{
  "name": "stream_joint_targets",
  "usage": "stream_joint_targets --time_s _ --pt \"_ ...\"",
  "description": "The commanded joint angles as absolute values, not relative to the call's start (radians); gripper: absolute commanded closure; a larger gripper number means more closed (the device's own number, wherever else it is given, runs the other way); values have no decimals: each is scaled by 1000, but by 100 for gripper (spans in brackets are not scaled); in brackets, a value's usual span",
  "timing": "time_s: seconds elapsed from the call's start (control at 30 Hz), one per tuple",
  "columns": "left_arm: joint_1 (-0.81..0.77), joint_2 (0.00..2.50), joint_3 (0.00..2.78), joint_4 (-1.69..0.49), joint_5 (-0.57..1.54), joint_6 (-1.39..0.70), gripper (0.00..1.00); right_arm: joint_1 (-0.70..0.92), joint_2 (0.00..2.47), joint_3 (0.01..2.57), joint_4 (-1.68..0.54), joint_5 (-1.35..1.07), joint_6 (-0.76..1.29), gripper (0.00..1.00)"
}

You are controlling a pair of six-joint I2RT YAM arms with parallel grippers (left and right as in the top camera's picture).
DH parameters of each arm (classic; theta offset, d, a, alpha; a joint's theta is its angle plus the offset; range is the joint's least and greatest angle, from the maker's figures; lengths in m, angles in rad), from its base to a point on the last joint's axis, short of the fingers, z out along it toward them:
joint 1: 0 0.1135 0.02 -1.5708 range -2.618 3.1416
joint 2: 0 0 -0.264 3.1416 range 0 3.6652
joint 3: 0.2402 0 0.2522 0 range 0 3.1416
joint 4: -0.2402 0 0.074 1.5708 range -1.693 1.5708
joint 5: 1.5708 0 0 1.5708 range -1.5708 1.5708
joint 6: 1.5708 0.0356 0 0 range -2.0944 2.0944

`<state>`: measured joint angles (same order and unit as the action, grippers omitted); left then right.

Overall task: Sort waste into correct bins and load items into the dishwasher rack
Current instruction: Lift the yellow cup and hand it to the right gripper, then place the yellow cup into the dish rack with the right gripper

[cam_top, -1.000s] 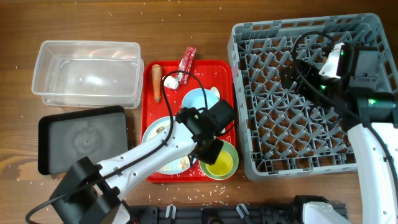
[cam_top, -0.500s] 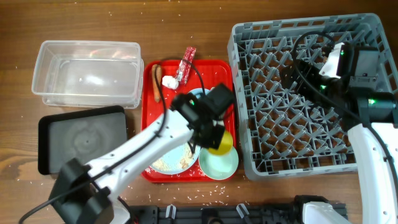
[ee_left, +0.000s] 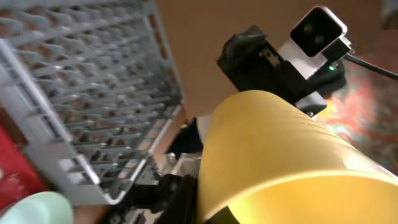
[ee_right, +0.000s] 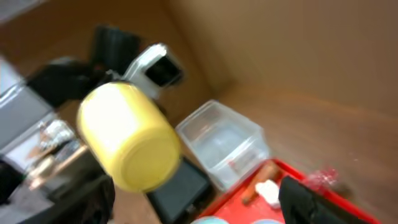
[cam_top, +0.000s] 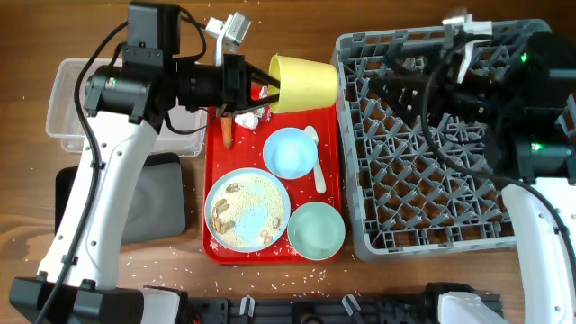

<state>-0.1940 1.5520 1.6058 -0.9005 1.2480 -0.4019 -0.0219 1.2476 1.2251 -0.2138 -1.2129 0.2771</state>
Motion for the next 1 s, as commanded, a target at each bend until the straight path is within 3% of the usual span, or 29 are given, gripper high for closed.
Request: stream_joint_targets --time_s 0.0,0.27,0.33,0.4,0.43,0.47,0.53,0.57,0.73,0.83,0.9,0.97 --pt "-215 1552 1615 -881 1346 -400 96 51 1253 1239 -160 -1324 364 14" --pt "-273 1552 1615 -850 1345 -400 96 234 1253 1239 -116 -1248 368 14" --pt "-289 1552 1615 -832 1337 -401 96 252 1253 1239 -117 -1249 369 25" --pt "-298 1552 1615 -828 1325 -401 96 254 1253 1239 -116 -1249 369 45" --pt "-297 1552 1615 -826 1322 -401 96 254 1253 1239 -117 -1249 369 46" --pt "-297 1552 1615 -826 1319 -401 89 254 1253 1239 -117 -1248 366 48" --pt "-297 1552 1615 -826 1318 -401 54 245 1253 1239 -117 -1219 366 51" --pt "-297 1552 1615 -826 1314 -401 0 228 1253 1239 -117 -1206 366 52" --pt "-258 1552 1615 -869 1258 -400 0 46 1235 1239 -218 -1200 386 54" --pt "-183 1552 1615 -965 1166 -400 0 -108 1230 1239 -440 -1149 366 54" --pt "-140 1552 1615 -986 1161 -400 0 -138 1230 1239 -649 -981 328 54" --pt "-111 1552 1615 -985 1161 -400 0 -117 1232 1239 -898 -617 319 54"
